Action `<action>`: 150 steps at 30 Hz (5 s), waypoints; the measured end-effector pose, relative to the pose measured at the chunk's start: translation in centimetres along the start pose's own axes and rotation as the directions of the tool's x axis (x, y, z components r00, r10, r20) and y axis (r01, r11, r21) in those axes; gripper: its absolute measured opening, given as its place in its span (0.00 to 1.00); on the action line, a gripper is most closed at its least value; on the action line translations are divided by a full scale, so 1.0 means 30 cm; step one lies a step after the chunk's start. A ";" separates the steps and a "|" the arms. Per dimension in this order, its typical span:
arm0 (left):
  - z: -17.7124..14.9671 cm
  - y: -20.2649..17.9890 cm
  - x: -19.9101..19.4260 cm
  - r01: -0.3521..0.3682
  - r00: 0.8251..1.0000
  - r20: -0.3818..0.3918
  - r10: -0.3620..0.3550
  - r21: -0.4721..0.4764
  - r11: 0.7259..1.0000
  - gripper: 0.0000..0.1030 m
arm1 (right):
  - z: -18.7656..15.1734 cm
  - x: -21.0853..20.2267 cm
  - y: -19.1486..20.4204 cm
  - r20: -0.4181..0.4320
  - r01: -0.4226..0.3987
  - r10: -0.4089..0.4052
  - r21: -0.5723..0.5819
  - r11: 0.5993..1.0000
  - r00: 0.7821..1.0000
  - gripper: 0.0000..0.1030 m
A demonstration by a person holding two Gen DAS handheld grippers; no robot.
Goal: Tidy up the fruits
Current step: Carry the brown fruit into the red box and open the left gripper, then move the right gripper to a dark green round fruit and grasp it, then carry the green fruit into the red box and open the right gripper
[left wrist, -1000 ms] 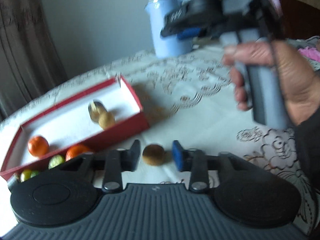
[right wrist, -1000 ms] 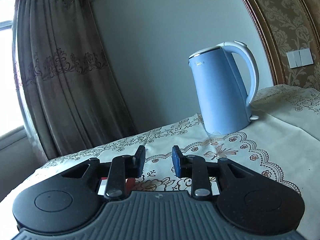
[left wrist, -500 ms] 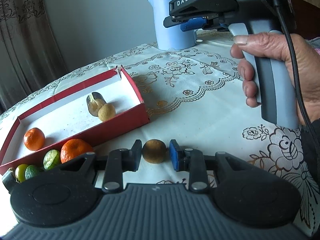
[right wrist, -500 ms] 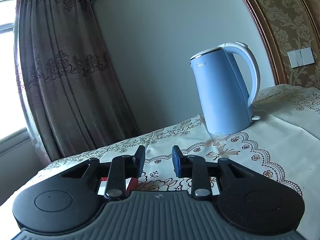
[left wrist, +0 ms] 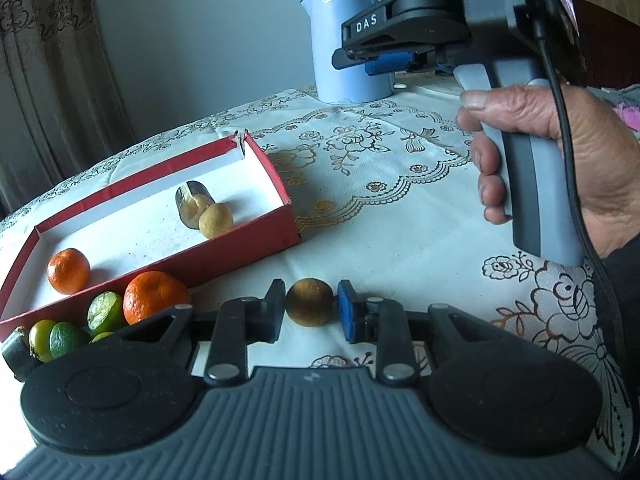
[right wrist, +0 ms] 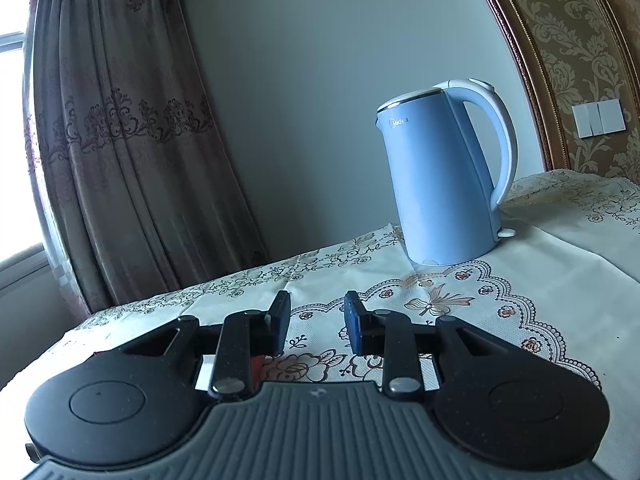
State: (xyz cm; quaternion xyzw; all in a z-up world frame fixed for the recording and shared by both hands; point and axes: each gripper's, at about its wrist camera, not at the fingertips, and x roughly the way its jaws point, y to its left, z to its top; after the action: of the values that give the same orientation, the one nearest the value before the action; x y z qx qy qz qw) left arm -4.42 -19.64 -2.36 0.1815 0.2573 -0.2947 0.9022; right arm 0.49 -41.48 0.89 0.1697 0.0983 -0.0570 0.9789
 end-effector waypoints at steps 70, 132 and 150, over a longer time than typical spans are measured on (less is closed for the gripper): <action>-0.026 0.798 0.039 -0.396 0.894 0.017 0.448 -0.437 0.807 0.64 | -0.177 -0.097 0.312 -0.023 -0.155 0.154 -0.222 0.963 0.988 0.27; -0.244 0.808 -0.231 -0.447 0.846 0.044 0.532 -0.485 0.752 0.96 | -0.213 -0.137 0.653 -0.313 -0.396 0.283 -0.399 0.827 0.907 0.31; -0.243 0.815 -0.206 -0.467 0.852 -0.015 0.524 -0.476 0.745 0.96 | -0.108 0.037 0.664 -0.192 -0.318 0.261 -0.399 0.860 0.946 0.31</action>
State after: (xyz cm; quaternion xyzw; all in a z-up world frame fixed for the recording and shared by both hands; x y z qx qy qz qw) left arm 3.99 5.17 -0.38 0.0049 0.2081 0.0154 0.9780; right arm 3.90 -21.81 4.07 -0.0315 0.1458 0.1252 0.9809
